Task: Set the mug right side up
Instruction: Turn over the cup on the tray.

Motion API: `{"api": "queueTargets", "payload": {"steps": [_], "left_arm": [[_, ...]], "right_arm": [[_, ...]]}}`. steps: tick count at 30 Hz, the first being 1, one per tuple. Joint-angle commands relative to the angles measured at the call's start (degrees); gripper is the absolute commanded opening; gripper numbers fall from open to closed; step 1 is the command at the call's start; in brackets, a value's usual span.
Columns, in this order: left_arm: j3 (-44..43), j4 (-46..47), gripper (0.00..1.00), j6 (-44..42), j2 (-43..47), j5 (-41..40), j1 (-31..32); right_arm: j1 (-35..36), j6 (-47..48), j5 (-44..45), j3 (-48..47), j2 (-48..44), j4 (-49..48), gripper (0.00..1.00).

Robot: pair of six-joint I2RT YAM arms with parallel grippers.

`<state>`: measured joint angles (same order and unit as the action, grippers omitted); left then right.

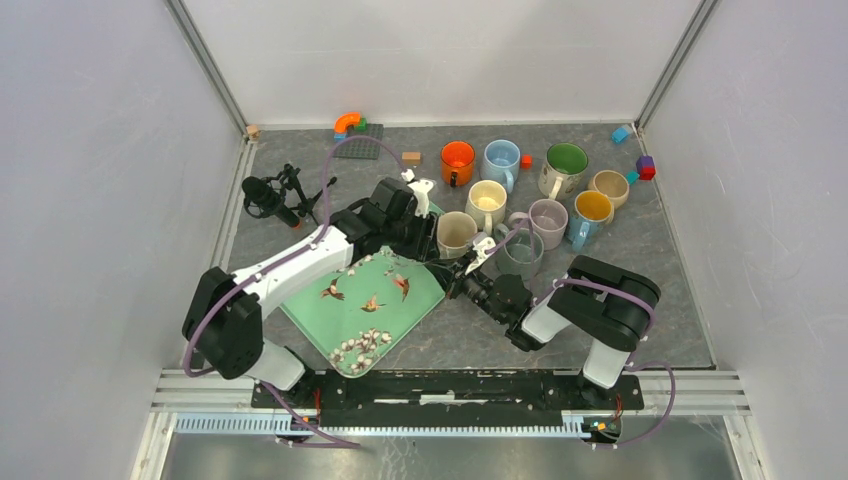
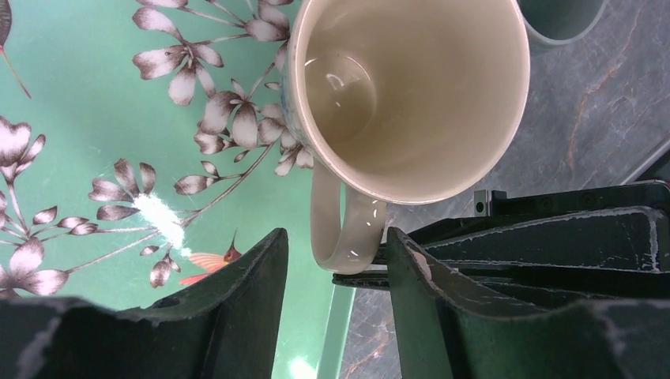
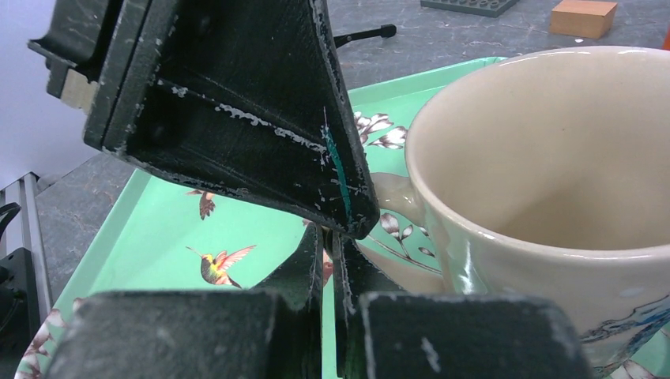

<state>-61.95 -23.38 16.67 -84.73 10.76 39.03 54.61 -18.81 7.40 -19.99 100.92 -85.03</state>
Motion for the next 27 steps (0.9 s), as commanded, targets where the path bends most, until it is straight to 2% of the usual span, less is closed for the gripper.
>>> {"api": "queueTargets", "payload": {"steps": [1,5,14,17,19,23,25,27], "left_arm": [[-3.27,-2.14,0.56,-5.59,-1.59,2.74,0.44],[-4.94,-3.52,0.5,-6.7,-3.42,3.18,0.53],[-6.86,-4.56,0.2,-7.18,-5.1,3.72,0.58],[-6.96,-4.49,0.12,-7.26,-5.01,3.6,0.69],[-6.96,-4.09,0.07,-7.18,-4.68,3.14,0.73],[-6.78,-3.52,0.03,-7.09,-3.62,1.12,0.78],[-6.86,-3.6,0.02,-7.17,-3.52,0.68,0.79],[-6.92,-3.54,0.02,-7.01,-3.63,0.49,0.8]], "right_arm": [[-0.42,-0.28,-1.39,0.84,-0.53,-26.67,0.02],[-0.56,-0.36,-1.75,1.21,-0.56,-26.82,0.02],[-1.0,-0.52,-2.57,1.27,-1.33,-26.39,0.04],[-1.09,-0.75,-2.96,1.36,-1.42,-26.23,0.09],[-1.09,-1.26,-3.31,1.32,-1.53,-25.98,0.18],[-1.13,-2.51,-3.84,1.67,-2.58,-24.02,0.46],[-1.04,-2.77,-3.72,2.24,-3.82,-22.13,0.55],[-1.1,-3.06,-3.55,3.03,-5.31,-20.1,0.6]]}}
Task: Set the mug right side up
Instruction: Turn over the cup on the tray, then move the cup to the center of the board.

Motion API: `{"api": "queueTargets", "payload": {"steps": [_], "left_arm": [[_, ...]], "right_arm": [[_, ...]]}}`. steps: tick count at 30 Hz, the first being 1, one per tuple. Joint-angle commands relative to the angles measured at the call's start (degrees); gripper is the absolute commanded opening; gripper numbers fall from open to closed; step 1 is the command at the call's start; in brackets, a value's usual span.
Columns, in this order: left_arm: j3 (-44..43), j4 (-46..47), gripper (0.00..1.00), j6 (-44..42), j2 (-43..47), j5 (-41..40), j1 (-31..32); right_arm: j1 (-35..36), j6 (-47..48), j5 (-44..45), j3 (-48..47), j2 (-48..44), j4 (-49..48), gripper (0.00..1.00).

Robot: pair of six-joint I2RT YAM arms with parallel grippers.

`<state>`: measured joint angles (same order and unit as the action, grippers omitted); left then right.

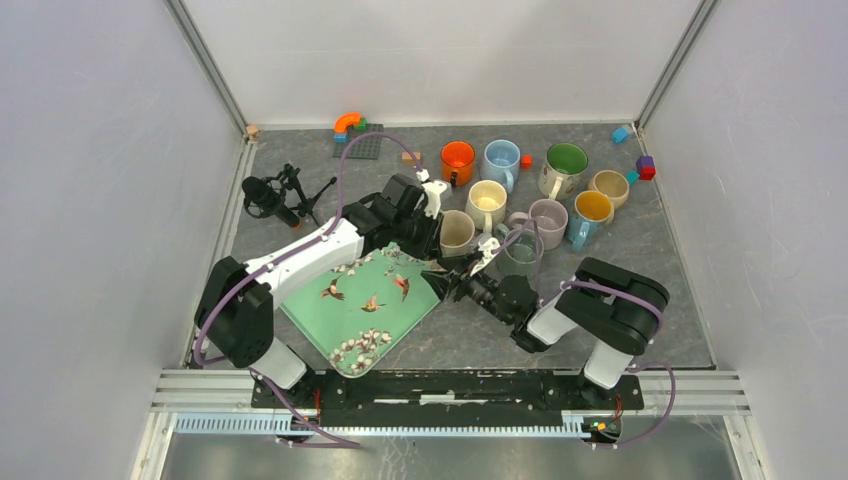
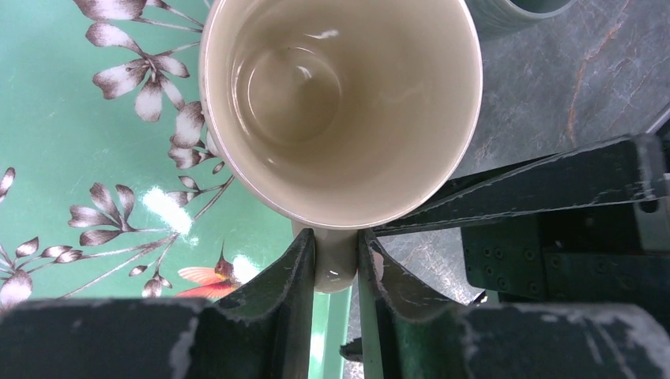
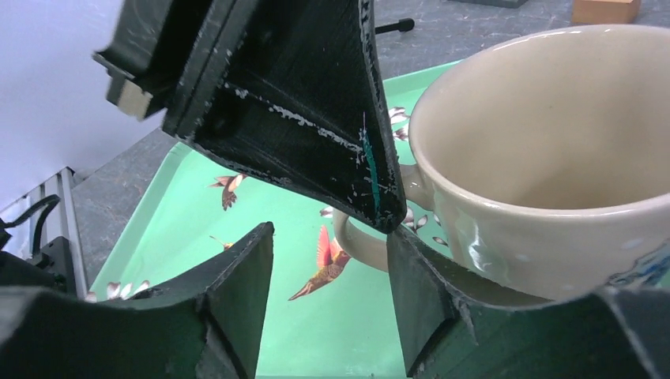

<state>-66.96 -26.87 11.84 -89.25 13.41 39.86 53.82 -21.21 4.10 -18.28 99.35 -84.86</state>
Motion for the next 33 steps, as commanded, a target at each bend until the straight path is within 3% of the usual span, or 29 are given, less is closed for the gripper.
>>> {"api": "queueTargets", "payload": {"steps": [1,7,8,10,17,26,33], "left_arm": [[-1.95,-0.08,0.02,-2.08,0.91,-2.15,0.0],[-2.04,-0.15,0.05,-1.31,1.32,-3.34,-0.05],[-2.12,-0.17,0.06,-1.22,1.34,-3.43,-0.04],[-2.21,-0.16,0.08,-0.96,1.54,-3.67,-0.07],[-2.22,-0.22,0.15,-0.5,1.63,-4.31,0.05],[-2.88,-1.02,0.3,-0.94,0.6,-6.93,1.86],[-3.53,-1.69,0.39,-0.41,-0.3,-10.72,3.68]], "right_arm": [[-0.32,-0.85,-0.03,1.83,-4.51,-19.52,0.61],[-0.57,-2.3,1.14,5.18,-12.86,-9.41,0.68],[-0.65,-2.35,1.16,5.62,-14.88,-7.44,0.77],[-0.66,-2.37,1.4,6.4,-18.91,-2.22,0.85],[-0.86,-0.65,6.69,6.93,-36.86,21.39,0.97],[-1.19,-2.07,22.98,-4.89,-51.91,60.78,0.98],[-1.24,-5.38,33.18,-13.69,-55.82,79.24,0.98]]}}
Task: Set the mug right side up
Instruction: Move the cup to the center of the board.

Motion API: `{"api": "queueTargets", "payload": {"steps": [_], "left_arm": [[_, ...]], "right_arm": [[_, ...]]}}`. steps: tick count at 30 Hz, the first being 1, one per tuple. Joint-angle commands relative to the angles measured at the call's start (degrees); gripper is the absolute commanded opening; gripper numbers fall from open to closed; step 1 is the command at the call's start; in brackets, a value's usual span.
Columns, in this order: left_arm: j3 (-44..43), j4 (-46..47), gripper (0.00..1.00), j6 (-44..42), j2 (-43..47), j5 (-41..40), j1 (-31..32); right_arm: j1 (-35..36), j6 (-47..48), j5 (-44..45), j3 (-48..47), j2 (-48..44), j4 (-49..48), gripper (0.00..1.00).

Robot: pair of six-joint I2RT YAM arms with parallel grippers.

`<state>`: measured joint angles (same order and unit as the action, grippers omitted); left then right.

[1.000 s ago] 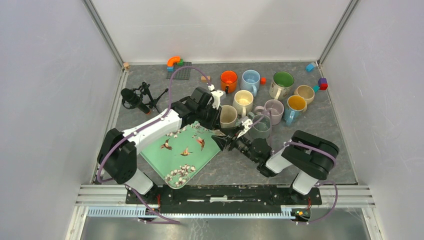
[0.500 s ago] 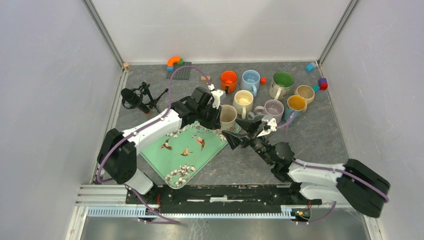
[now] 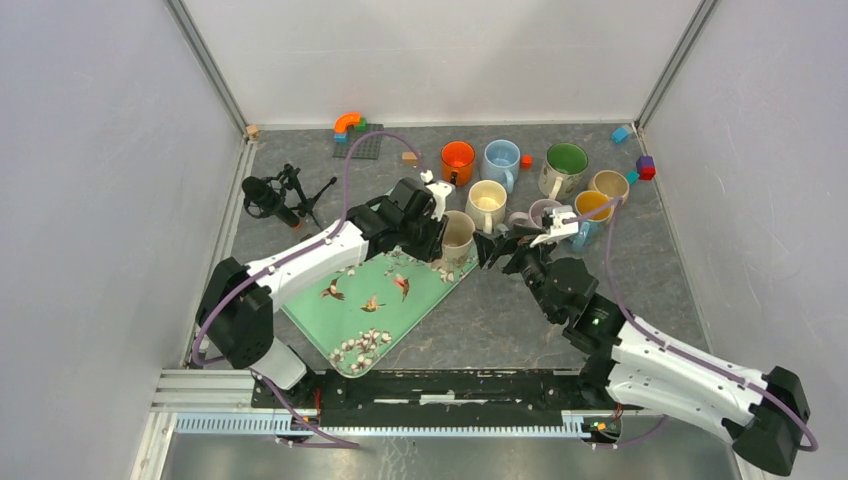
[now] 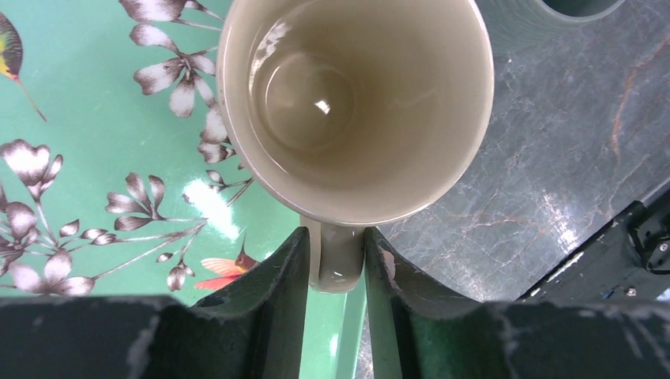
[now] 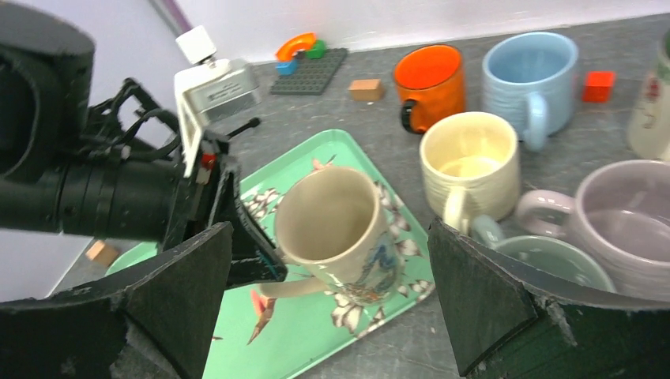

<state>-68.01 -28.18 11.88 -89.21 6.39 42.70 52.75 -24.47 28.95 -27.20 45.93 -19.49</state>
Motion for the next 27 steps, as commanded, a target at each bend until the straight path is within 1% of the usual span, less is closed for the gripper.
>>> {"api": "queueTargets", "payload": {"steps": [1,4,7,10,11,15,20,23,27], "left_arm": [[-2.4,-0.36,0.4,-0.45,-0.52,-4.19,1.02],[-2.31,-0.31,0.45,-0.54,-1.04,-5.13,1.72],[-2.22,-0.11,0.48,-0.62,-1.63,-6.26,2.52],[-1.96,0.63,0.49,-0.81,-1.92,-6.22,3.09],[-1.98,0.77,0.5,-0.81,-2.14,-7.76,3.18],[-1.4,1.89,0.5,-0.64,-2.82,-8.32,3.44],[-0.9,3.19,0.49,-0.67,-4.18,-8.44,3.79],[-0.98,3.38,0.48,-0.98,-5.03,-9.01,3.97],[-1.0,3.4,0.44,-1.33,-5.46,-9.54,4.06]], "right_arm": [[-0.12,-1.81,8.53,-5.32,-2.91,14.68,0.98],[-0.17,-1.12,9.15,-6.31,-4.58,17.09,0.98],[-0.25,-0.37,9.33,-8.0,-5.41,19.34,0.98],[-0.58,0.75,8.65,-11.39,-4.41,24.25,0.98],[-1.08,1.39,7.99,-12.59,-3.56,25.97,0.98],[-4.53,4.06,2.91,-17.19,0.48,30.8,0.98],[-10.07,5.77,-5.23,-17.98,3.99,31.26,0.98],[-12.3,5.84,-7.78,-18.0,4.78,30.59,0.98],[-14.73,5.83,-10.59,-18.25,5.53,30.52,0.98]]}}
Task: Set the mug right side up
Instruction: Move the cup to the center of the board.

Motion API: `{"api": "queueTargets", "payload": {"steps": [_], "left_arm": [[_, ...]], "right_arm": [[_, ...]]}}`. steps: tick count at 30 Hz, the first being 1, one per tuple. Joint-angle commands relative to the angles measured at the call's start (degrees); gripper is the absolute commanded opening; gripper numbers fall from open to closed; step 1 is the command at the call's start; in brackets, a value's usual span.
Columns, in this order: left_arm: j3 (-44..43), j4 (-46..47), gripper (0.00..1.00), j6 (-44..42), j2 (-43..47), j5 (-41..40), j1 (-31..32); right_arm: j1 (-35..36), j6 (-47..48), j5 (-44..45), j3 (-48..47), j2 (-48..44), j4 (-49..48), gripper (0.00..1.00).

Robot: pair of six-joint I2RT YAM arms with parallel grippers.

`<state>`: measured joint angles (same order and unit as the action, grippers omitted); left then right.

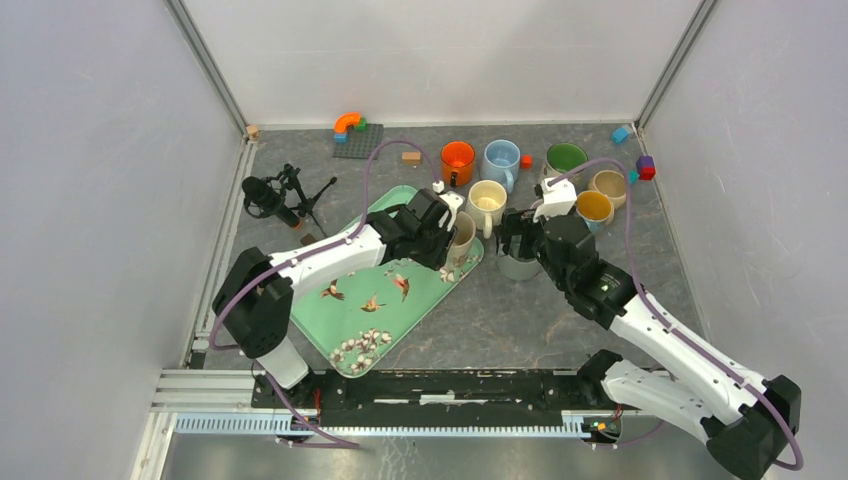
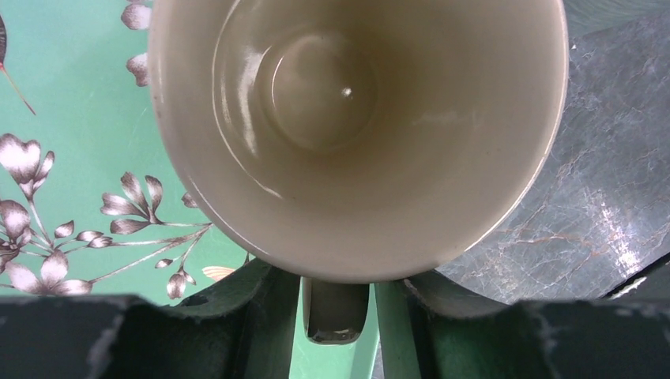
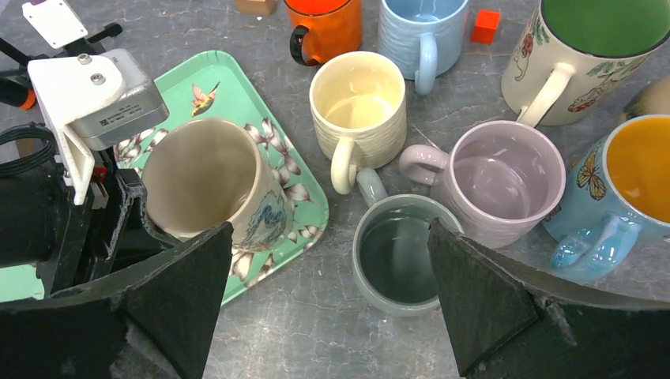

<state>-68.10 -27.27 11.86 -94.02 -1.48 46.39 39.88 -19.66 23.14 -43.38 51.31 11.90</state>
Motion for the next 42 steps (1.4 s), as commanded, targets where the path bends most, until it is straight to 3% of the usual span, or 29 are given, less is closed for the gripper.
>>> {"api": "queueTargets", "payload": {"steps": [1,4,6,8,11,30,42], "left_arm": [[-0.83,2.69,0.43,-1.31,-0.62,-2.02,0.37],[0.0,4.29,0.38,-1.31,-0.11,-2.3,0.45],[0.3,4.89,0.29,-1.31,-0.07,-2.49,0.58],[0.65,5.66,0.14,-1.53,0.18,-2.49,0.84],[1.4,7.42,0.02,-1.66,0.95,-2.35,1.04],[4.07,14.4,0.02,-1.24,10.19,-1.82,2.95],[4.44,15.97,0.02,-0.88,12.19,-1.08,7.89]], "right_arm": [[-2.53,0.99,-5.31,-2.07,0.17,-1.11,0.98],[-4.04,1.25,-6.58,-2.31,-0.07,-1.15,0.98],[-5.02,1.53,-7.07,-2.62,-0.38,-1.01,0.98],[-5.59,1.84,-7.3,-3.17,-0.6,-0.74,0.98],[-5.74,2.68,-7.41,-4.16,-1.14,-0.3,0.98],[-5.75,3.65,-2.73,-3.65,-10.88,-3.46,0.98],[-5.75,4.02,-1.33,-5.46,-12.99,-4.15,0.98]]}}
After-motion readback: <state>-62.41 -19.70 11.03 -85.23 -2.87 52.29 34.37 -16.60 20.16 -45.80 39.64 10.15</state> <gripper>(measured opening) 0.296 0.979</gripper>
